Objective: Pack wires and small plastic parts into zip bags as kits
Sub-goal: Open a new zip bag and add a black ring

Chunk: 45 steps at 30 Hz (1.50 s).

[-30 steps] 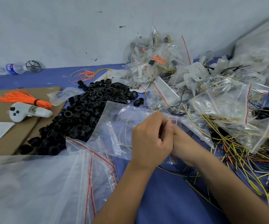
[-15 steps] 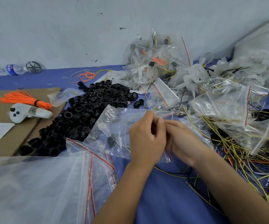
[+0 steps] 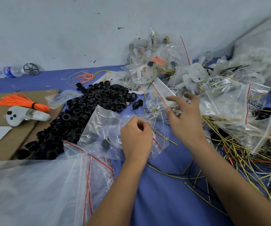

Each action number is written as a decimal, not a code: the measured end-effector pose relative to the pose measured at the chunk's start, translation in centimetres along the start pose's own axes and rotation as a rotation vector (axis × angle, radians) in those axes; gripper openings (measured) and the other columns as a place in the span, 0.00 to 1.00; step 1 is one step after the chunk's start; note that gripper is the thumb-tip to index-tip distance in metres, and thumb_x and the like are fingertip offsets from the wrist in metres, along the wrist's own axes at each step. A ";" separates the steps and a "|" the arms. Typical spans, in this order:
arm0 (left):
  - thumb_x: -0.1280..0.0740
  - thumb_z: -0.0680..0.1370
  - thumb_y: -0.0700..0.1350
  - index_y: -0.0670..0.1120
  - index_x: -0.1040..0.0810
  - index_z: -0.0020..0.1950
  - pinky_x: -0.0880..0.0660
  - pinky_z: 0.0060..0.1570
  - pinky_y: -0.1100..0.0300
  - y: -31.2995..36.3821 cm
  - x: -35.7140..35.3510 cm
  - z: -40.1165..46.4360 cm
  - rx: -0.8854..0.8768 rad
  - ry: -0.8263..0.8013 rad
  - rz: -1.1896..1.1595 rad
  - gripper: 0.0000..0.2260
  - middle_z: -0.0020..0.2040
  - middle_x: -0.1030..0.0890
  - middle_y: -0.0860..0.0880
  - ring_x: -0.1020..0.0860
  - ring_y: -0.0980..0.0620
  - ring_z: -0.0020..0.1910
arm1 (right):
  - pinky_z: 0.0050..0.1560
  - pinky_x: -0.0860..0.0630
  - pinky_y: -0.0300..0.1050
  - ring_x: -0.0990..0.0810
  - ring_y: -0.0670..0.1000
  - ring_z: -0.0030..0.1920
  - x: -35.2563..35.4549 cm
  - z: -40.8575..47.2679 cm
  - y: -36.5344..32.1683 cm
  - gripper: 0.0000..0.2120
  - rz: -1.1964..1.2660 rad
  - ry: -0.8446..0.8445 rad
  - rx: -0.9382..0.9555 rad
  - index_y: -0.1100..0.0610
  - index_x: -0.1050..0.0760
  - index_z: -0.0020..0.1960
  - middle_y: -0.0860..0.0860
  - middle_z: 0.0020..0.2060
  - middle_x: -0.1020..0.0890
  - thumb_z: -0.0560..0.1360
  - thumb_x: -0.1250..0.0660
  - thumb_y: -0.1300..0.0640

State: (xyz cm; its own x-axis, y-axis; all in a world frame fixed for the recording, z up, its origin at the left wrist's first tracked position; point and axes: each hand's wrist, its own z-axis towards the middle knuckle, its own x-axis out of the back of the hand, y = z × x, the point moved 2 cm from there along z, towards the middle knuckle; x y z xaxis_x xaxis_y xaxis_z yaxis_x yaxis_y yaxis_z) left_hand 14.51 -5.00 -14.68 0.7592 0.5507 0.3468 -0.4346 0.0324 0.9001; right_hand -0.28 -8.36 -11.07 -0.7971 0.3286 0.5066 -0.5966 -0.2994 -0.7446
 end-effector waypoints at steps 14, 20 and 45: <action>0.32 0.76 0.46 0.51 0.26 0.38 0.29 0.36 0.61 0.2 0.1 0.0 0.003 -0.034 0.130 0.07 0.34 0.21 0.55 0.23 0.58 0.36 | 0.48 0.20 0.34 0.16 0.45 0.43 0.3 1.1 -1.4 0.11 0.149 -0.016 0.002 0.58 0.15 0.53 0.48 0.44 0.14 0.73 0.27 0.68; 0.32 0.75 0.44 0.50 0.26 0.37 0.30 0.34 0.61 0.2 0.3 -0.1 0.017 -0.035 0.092 0.07 0.33 0.21 0.54 0.24 0.58 0.34 | 0.43 0.21 0.42 0.17 0.49 0.40 2.5 -0.8 -1.7 0.02 0.359 0.221 0.024 0.55 0.19 0.46 0.48 0.38 0.16 0.77 0.29 0.61; 0.32 0.76 0.40 0.45 0.25 0.36 0.31 0.32 0.71 0.1 0.4 0.0 0.053 0.078 -0.082 0.08 0.30 0.23 0.53 0.26 0.60 0.30 | 0.34 0.33 0.52 0.29 0.54 0.31 1.5 -1.9 1.2 0.07 -0.054 0.124 0.044 0.58 0.30 0.40 0.50 0.30 0.26 0.74 0.34 0.65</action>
State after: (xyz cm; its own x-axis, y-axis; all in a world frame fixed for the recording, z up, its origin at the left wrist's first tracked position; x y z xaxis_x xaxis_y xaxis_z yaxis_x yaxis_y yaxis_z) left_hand 14.79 -4.80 -14.42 0.7504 0.6112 0.2516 -0.3447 0.0371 0.9380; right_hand -2.04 -6.53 -12.03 -0.7478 0.4525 0.4858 -0.6440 -0.3166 -0.6965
